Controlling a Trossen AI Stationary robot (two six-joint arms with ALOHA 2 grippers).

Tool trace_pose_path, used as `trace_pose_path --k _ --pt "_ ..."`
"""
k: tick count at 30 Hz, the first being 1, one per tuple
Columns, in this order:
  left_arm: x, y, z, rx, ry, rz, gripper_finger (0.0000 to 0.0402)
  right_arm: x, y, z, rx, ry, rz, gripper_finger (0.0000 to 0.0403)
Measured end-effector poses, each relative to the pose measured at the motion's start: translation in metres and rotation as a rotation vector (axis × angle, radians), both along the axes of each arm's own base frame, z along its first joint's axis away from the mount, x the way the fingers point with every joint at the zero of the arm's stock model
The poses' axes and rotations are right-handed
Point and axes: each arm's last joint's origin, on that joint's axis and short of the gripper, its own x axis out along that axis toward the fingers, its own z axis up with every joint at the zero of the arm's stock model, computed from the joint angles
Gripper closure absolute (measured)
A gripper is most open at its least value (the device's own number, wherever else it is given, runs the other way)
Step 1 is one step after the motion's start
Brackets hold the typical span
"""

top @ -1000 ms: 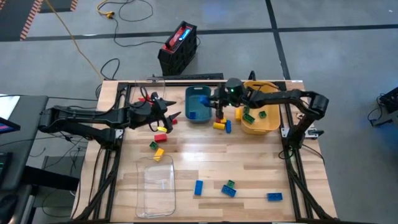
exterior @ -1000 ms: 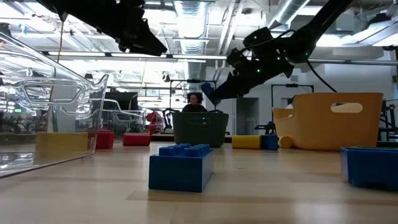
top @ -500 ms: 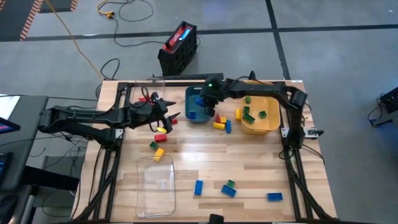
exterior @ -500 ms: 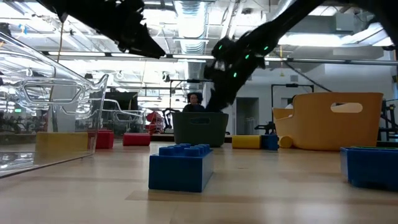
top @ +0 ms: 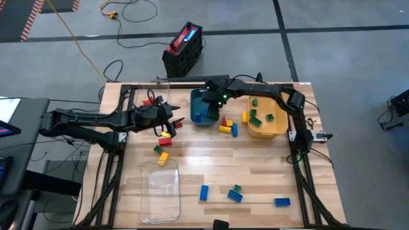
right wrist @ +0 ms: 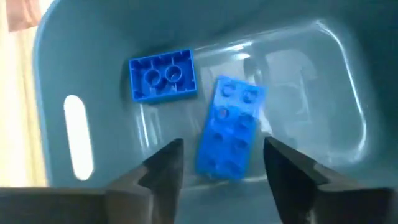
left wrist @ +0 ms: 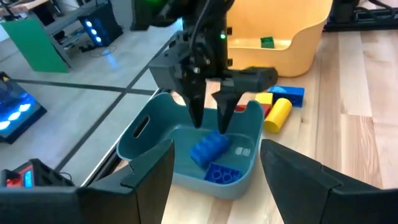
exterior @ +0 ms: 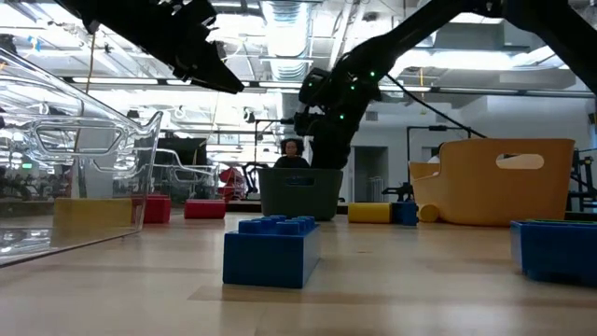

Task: Sort blocks
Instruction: Put the yellow block into the bottom transparent bin

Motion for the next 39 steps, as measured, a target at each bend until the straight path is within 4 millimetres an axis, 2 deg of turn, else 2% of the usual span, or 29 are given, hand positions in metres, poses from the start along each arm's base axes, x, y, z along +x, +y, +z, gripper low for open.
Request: trace_pose_path --k 6,13,22,30,39 --pt "0.0 0.0 0.0 -0.002 0.001 0.0 0.0169 -0.005 0.016 0.036 -0.091 -0.029 0.012 0.0155" --pt "-0.001 -0.001 -0.004 -0.022 0.038 -0.02 0.0169 -0.027 0.05 0.058 -0.114 0.125 0.036 0.0155" --pt "-0.002 -0.001 -0.007 -0.042 0.06 -0.013 0.0169 -0.044 0.077 0.02 -0.075 0.278 0.031 0.0154" --pt "-0.002 -0.001 -0.003 -0.045 0.037 -0.011 0.0169 -0.038 0.112 -0.004 -0.091 0.283 0.093 0.0171" --pt "-0.001 -0.001 -0.003 -0.039 0.032 -0.013 0.0169 -0.042 0.117 -0.018 -0.146 0.317 0.041 0.0192"
